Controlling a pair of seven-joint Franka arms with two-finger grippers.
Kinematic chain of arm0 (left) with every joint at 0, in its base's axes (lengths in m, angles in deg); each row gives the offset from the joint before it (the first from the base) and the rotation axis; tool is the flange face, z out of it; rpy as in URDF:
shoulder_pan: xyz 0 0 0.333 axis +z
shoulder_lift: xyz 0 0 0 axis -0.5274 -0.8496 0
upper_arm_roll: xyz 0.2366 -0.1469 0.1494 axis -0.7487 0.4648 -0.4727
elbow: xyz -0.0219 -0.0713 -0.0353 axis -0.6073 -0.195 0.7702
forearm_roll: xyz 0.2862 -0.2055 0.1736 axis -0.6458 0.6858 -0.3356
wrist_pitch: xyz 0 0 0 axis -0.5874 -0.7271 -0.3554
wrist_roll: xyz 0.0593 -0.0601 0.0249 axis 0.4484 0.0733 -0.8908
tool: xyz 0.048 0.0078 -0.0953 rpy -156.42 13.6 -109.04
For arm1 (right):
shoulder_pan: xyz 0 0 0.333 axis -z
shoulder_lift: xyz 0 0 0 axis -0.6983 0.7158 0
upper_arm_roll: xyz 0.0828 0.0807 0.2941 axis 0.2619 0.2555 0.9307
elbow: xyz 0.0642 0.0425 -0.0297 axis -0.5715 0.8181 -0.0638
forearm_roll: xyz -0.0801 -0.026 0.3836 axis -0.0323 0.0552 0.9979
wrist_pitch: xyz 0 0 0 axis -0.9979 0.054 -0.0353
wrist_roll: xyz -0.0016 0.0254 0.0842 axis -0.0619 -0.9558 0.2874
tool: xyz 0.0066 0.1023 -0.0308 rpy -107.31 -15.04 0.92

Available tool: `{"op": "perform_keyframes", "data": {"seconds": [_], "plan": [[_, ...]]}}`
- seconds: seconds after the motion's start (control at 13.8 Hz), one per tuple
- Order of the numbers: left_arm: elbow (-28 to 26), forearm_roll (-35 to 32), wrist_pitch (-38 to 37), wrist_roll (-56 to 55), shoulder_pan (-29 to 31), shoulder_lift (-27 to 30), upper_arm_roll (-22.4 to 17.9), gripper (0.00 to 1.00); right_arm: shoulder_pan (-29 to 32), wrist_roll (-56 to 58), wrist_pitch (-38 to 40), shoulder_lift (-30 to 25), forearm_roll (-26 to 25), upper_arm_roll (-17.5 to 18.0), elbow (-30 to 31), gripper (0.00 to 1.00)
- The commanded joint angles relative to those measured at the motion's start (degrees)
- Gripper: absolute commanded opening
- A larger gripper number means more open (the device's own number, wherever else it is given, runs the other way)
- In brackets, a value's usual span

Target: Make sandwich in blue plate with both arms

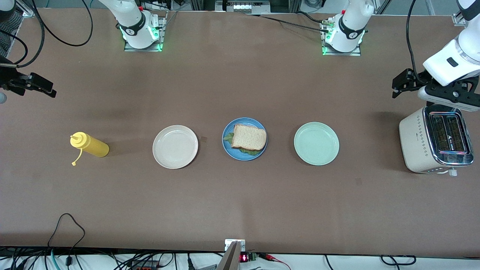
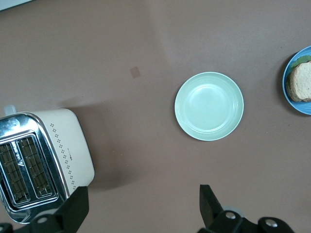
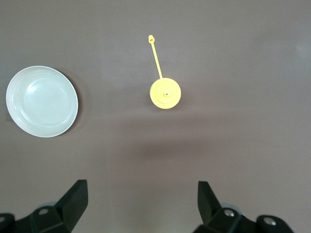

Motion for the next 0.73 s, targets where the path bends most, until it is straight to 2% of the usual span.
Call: {"op": "perform_keyframes", "data": {"seconds": [0.0,0.65], "plan": [[0.93,-0.39,-0.03,-0.38,-0.1,-0.37,-0.15,1.0,-0.08,-0.49,0.51,-1.62,-0.71,0.37,2.03,1.0],[0.93,-0.3,-0.03,-0.38,-0.1,-0.37,-0.15,1.0,-0.08,-0.75,-0.72,-1.36,-0.09,0.28,1.67,1.0]]}}
